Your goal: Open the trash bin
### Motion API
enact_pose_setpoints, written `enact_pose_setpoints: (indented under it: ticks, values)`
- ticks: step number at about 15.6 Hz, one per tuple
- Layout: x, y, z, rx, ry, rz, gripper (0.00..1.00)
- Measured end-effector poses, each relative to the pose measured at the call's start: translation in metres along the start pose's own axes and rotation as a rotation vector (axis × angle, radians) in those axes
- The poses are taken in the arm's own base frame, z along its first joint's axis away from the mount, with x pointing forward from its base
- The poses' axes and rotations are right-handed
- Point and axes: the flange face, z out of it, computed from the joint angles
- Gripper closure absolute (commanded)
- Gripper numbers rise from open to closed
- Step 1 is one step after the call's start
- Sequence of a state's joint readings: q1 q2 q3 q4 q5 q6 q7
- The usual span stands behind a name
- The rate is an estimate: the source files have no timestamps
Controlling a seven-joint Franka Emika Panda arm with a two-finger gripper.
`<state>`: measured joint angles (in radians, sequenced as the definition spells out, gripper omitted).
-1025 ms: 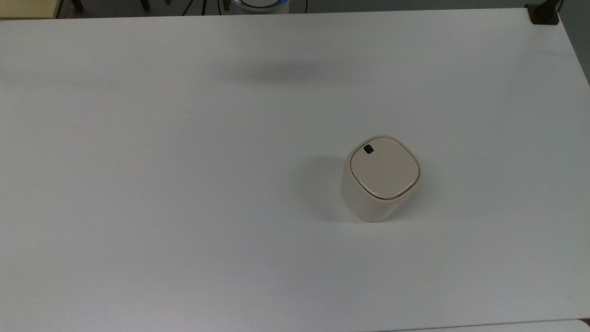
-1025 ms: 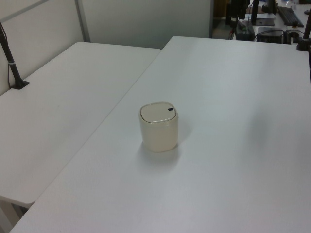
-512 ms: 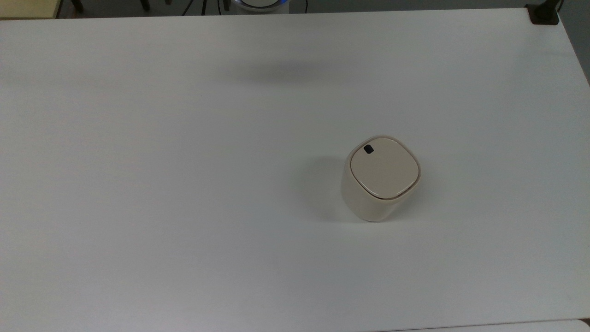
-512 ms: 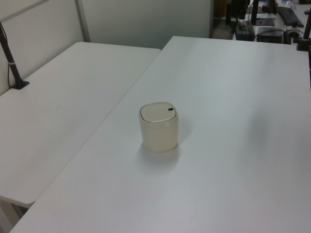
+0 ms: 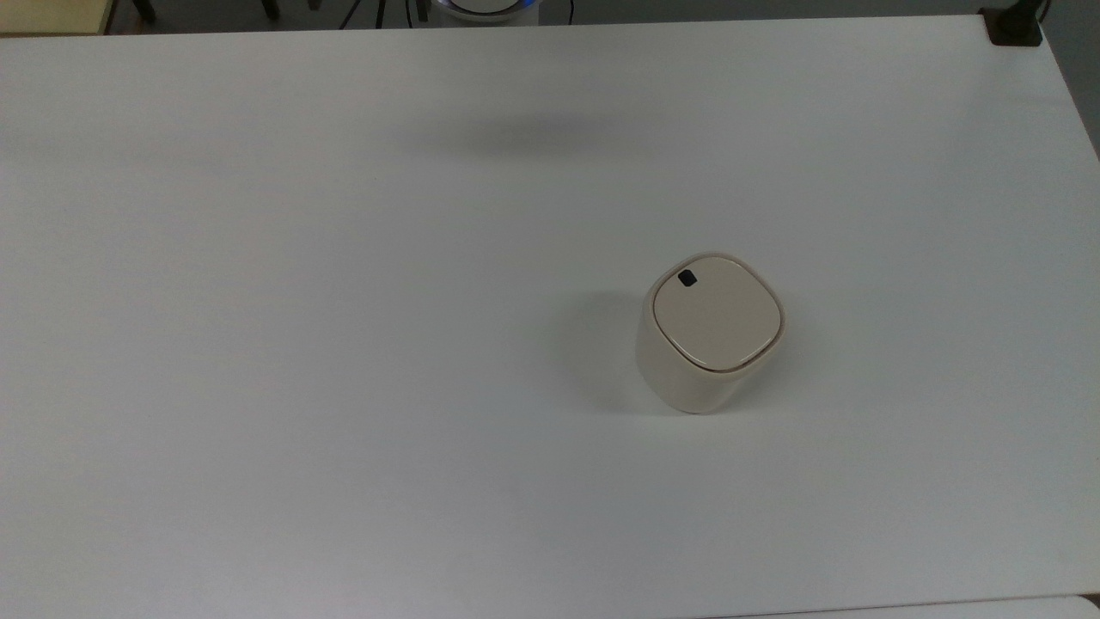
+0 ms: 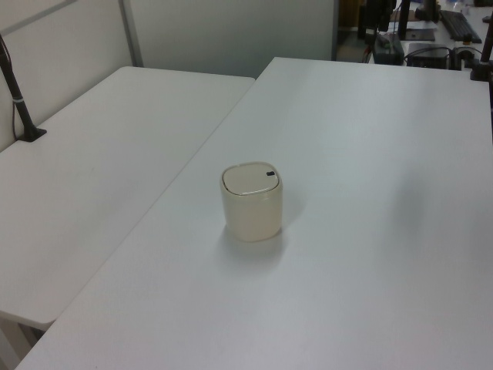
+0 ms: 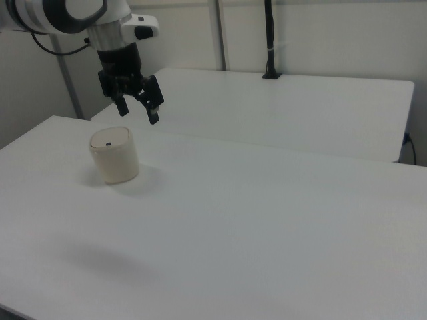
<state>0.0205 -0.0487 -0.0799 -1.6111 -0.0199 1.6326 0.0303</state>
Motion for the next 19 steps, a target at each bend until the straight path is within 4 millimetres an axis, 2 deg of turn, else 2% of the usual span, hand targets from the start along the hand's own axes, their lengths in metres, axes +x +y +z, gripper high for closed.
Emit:
enact_pose_setpoints:
  ticks: [8,11,16,19]
  values:
    - [0.002,-0.004,0.004,0.0,-0.008,-0.001,0.0]
    - [0.004,-0.011,0.009,0.0,-0.016,0.054,0.0]
    - [0.005,-0.04,0.016,0.011,-0.031,0.155,0.0]
    - [0.008,-0.074,0.033,0.009,-0.062,0.163,0.0]
